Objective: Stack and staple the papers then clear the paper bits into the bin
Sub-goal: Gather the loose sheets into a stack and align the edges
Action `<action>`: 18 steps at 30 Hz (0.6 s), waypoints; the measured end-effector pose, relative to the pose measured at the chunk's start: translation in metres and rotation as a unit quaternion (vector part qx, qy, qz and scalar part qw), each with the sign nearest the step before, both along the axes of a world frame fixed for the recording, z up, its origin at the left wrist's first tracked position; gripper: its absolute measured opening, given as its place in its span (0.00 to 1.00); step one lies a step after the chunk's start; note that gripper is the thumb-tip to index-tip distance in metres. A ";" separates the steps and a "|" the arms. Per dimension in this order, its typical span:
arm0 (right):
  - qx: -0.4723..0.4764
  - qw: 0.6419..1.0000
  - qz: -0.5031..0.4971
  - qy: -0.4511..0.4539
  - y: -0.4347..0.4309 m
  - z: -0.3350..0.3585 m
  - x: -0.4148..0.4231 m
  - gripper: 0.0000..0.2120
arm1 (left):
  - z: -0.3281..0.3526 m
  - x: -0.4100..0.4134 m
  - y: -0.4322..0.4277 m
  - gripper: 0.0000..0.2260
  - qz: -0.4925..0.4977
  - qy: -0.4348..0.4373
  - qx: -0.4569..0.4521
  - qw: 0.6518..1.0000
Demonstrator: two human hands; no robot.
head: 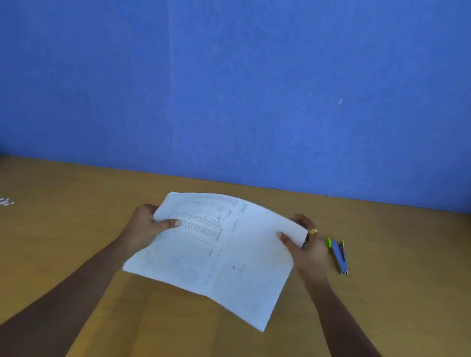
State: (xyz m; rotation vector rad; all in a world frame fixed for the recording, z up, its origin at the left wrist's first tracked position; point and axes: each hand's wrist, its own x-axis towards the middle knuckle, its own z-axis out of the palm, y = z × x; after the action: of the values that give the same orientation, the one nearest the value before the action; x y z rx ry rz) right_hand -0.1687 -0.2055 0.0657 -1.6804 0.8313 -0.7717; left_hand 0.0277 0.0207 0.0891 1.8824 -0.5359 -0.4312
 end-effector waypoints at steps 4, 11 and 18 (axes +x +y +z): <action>-0.237 0.970 0.036 0.045 0.006 0.030 0.015 0.26 | 0.021 0.000 -0.008 0.02 -0.047 -0.079 0.081 0.992; -0.299 0.929 0.148 0.162 0.019 0.032 0.038 0.15 | 0.049 -0.016 -0.029 0.08 -0.096 -0.175 0.147 0.969; -0.164 0.974 0.135 0.078 0.013 0.026 0.032 0.06 | 0.035 0.000 -0.023 0.22 0.045 -0.234 -0.035 0.971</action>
State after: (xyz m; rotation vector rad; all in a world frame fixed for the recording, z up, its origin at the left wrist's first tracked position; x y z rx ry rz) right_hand -0.1362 -0.1927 0.0916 -2.1185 0.5822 -0.6162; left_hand 0.0280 -0.0022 0.1241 1.9337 -0.7610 0.0985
